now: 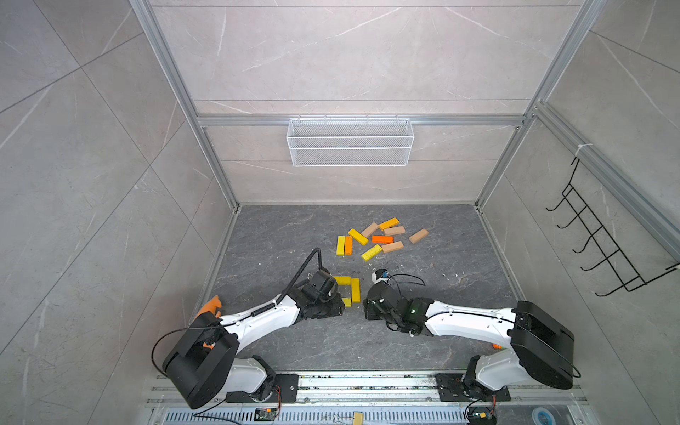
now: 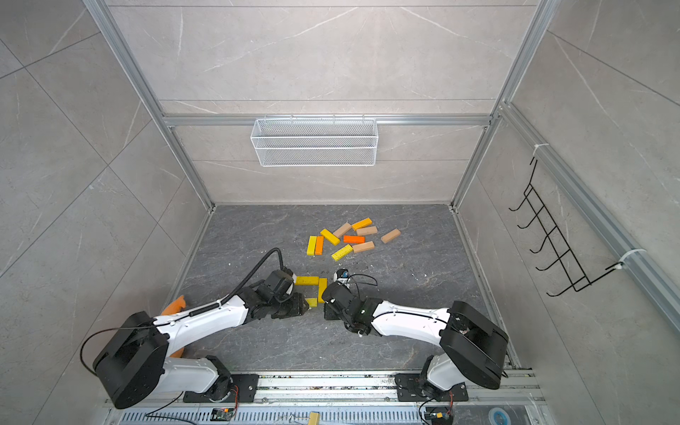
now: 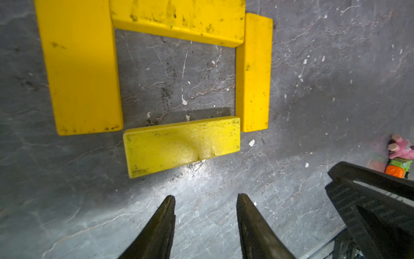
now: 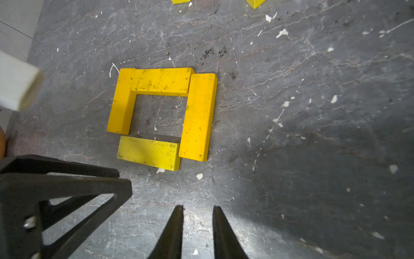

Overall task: Assemble the number 8 with building blocks
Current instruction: Assemble the building block at the center of the board, then pick up the building block from the center of the board.

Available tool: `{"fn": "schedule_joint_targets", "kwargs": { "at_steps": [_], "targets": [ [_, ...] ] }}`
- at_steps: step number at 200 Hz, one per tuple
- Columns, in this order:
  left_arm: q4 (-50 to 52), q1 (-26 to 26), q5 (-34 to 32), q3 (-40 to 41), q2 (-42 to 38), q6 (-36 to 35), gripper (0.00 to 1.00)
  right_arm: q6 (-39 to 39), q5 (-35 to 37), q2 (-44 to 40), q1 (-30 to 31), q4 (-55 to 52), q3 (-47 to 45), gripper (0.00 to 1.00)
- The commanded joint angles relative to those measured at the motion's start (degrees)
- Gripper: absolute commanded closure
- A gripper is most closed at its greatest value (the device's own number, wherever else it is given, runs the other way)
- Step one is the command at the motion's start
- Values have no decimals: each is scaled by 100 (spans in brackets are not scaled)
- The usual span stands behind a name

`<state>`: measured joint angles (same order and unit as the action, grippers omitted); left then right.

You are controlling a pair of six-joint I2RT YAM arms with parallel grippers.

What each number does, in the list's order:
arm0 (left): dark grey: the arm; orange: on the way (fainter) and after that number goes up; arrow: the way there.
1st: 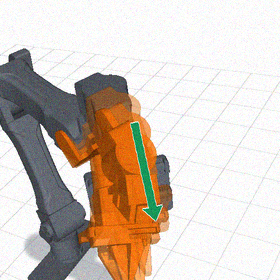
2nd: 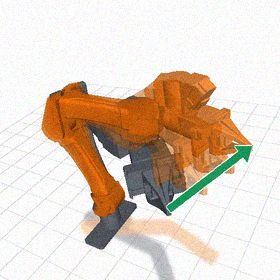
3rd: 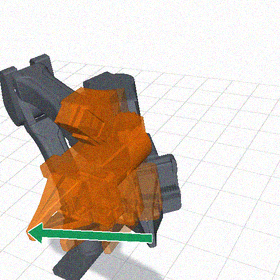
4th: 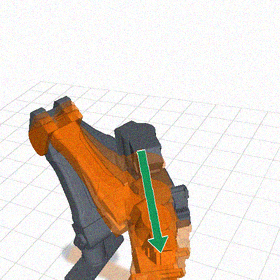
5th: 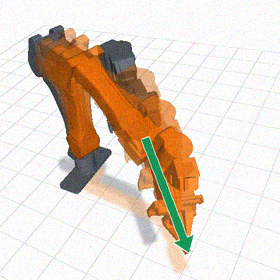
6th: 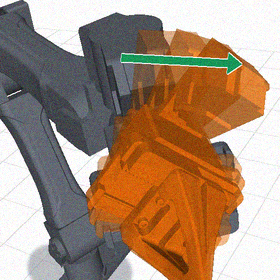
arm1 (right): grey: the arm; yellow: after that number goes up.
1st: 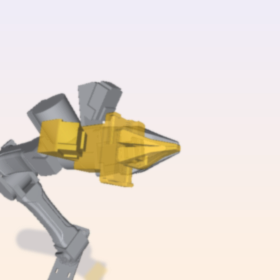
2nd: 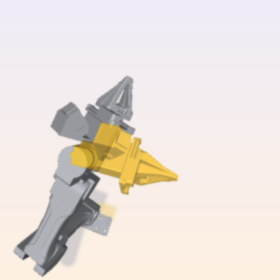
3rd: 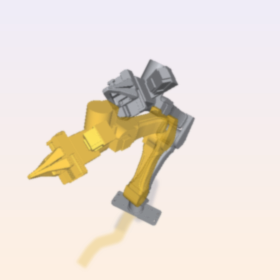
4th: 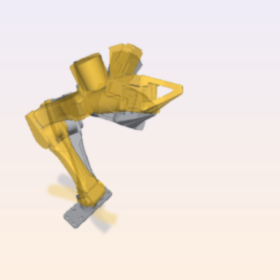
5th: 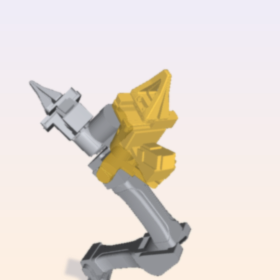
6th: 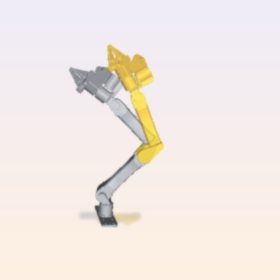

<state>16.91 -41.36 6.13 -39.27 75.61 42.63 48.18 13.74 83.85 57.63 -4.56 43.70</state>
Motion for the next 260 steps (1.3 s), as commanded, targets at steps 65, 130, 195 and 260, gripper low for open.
{"fn": "schedule_joint_targets", "kwargs": {
  "at_steps": [65, 130, 195, 260],
  "targets": [
    [1532, 718, -594, -2231, 993, -1225, 48, -471, 550, -1049, -17, -784, -209, 67],
    [2009, 1098, -1177, -4547, 3215, -2034, 48, -634, 731, -1302, -10, -969, -222, 62],
    [2098, 1324, -1116, -6079, 4724, -2269, 47, -749, 702, -1152, -15, -916, -77, 61],
    [1994, 1403, -865, -6570, 5307, -2343, 45, -746, 771, -1135, -15, -971, -93, 61]
  ]
}}
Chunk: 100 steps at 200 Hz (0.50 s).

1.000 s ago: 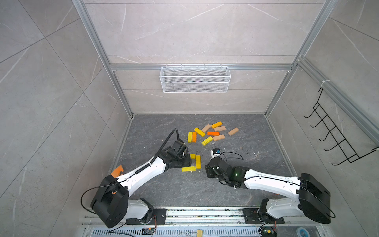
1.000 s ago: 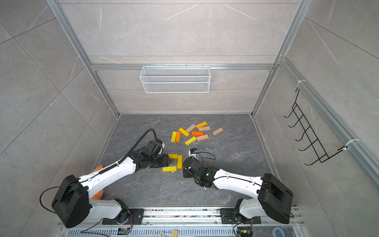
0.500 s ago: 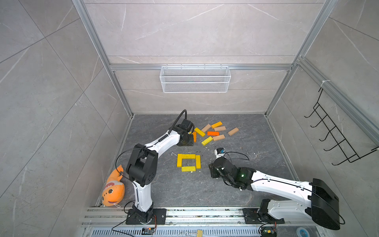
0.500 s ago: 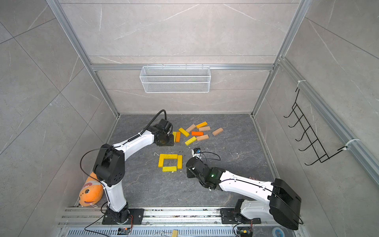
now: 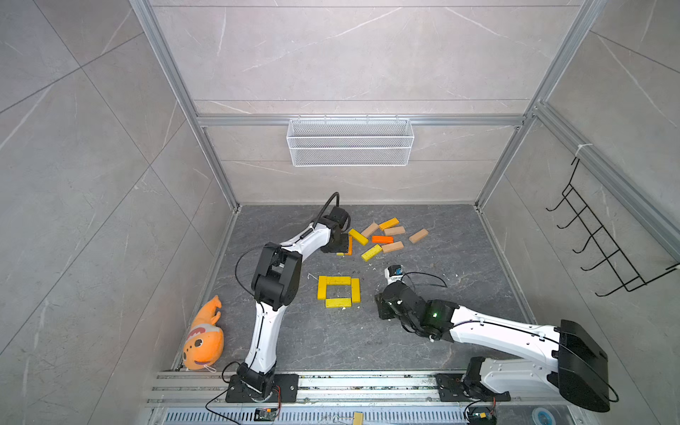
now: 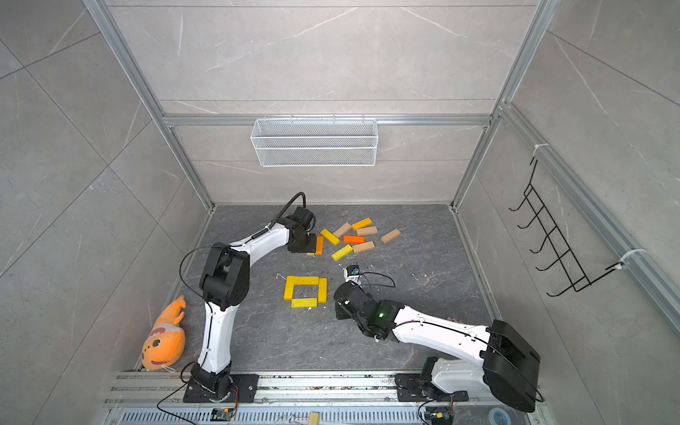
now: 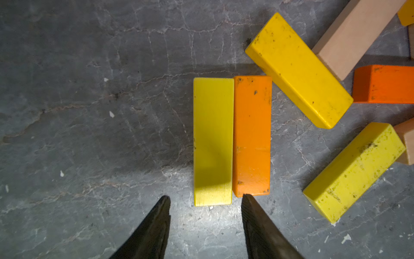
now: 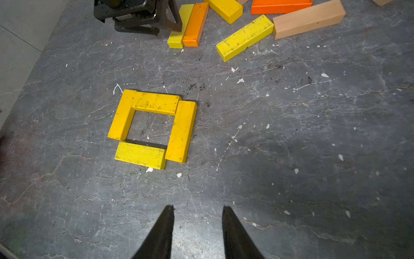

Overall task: Assemble the number 8 with building blocks
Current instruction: Pick up the building block from the center of the board.

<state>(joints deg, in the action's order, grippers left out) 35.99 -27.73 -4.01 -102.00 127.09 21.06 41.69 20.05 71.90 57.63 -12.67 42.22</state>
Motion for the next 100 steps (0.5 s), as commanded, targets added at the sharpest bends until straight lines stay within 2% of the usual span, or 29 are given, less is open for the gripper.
{"fn": "schedule_joint_targets", "kwargs": {
  "at_steps": [1, 52, 100],
  "targets": [
    [85, 35, 152, -305, 168, -188, 45, -103, 139, 61, -15, -163, 57, 61],
    [133, 61, 112, -471, 394, -199, 46, -94, 183, 102, -22, -213, 63, 61],
    [289, 122, -59, -585, 527, -225, 51, -90, 201, 159, -23, -210, 83, 61]
  ]
}}
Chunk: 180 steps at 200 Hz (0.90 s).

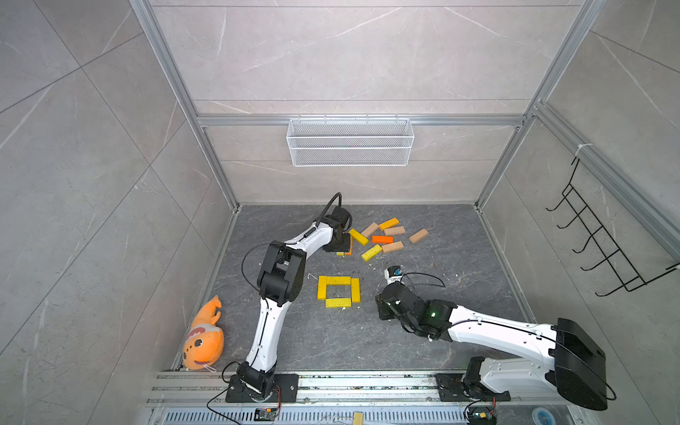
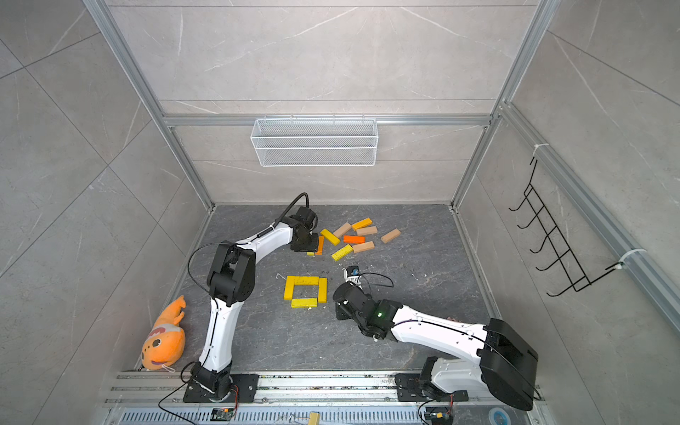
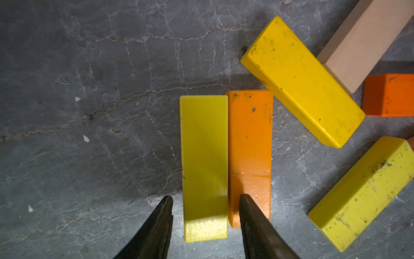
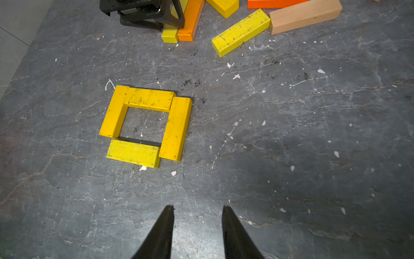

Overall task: Assemble the number 8 with building blocks
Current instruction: Pick up the building block from the center of the board.

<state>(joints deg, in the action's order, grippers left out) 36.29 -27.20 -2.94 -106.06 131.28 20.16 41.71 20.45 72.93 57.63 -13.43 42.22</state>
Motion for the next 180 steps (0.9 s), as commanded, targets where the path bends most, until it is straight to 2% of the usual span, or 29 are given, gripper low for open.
{"fn": "schedule_joint_targets", "kwargs": {
  "at_steps": [1, 77, 117, 138, 180],
  "targets": [
    [266, 72, -173, -182, 108, -131, 51, -93, 161, 56, -23, -133, 84, 61],
    [389, 171, -391, -236, 108, -159, 54, -75, 138, 143, -19, -110, 111, 61],
    [247, 184, 160, -424, 178, -450, 54, -84, 135, 174, -23, -142, 138, 61],
    [214, 193, 382, -524, 470, -566, 54, -83, 151, 169, -23, -173, 127, 61],
    [308, 193, 330, -751, 666, -532, 54, -84, 192, 134, -21, -238, 128, 61]
  ]
}}
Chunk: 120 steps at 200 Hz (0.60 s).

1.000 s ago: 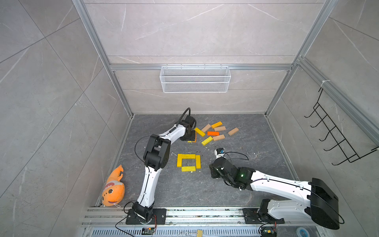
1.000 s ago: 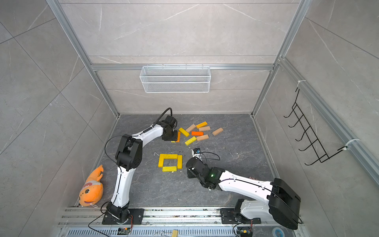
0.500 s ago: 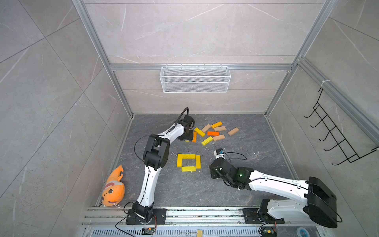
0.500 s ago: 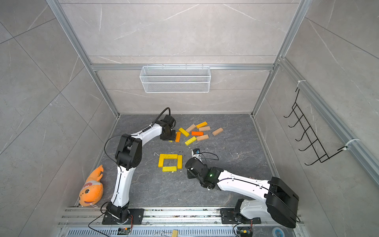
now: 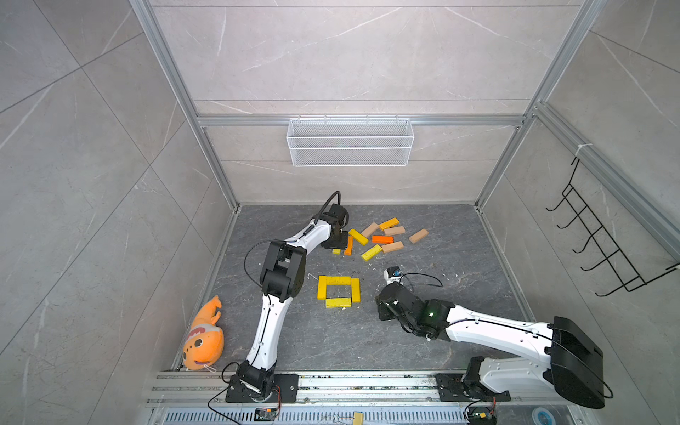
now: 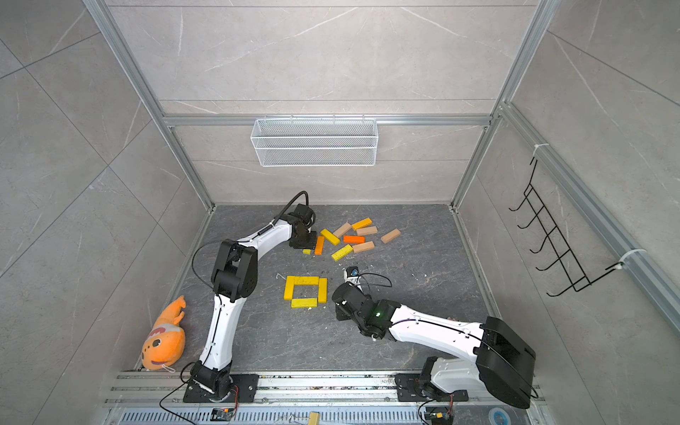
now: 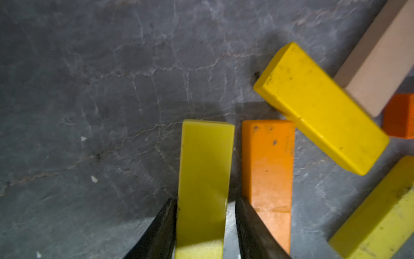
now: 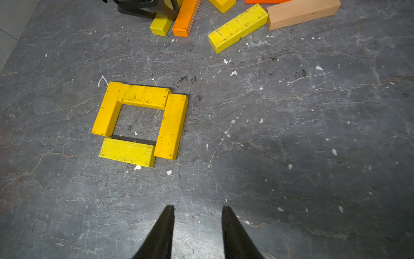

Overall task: Assemble the number 8 with building blocks
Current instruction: Pick up the building block from the center of the board.

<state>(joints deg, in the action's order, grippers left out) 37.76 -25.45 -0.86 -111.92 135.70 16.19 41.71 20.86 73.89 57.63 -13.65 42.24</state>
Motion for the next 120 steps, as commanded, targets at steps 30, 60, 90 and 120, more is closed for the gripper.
{"fn": "schedule_joint_targets", "kwargs": {
  "at_steps": [30, 60, 90, 120],
  "targets": [
    [214, 23, 45, -226, 249, -133, 61, -84, 153, 46, -22, -218, 125, 62],
    [238, 20, -91, -184, 95, -217, 67, -76, 138, 39, -19, -200, 125, 62],
    [300, 12, -267, -79, -440, -301, 72, -200, 38, -155, -8, -112, 86, 62],
    [266, -3, -360, 422, -1205, -285, 72, -578, -181, -541, 3, 2, -28, 58]
  ]
}}
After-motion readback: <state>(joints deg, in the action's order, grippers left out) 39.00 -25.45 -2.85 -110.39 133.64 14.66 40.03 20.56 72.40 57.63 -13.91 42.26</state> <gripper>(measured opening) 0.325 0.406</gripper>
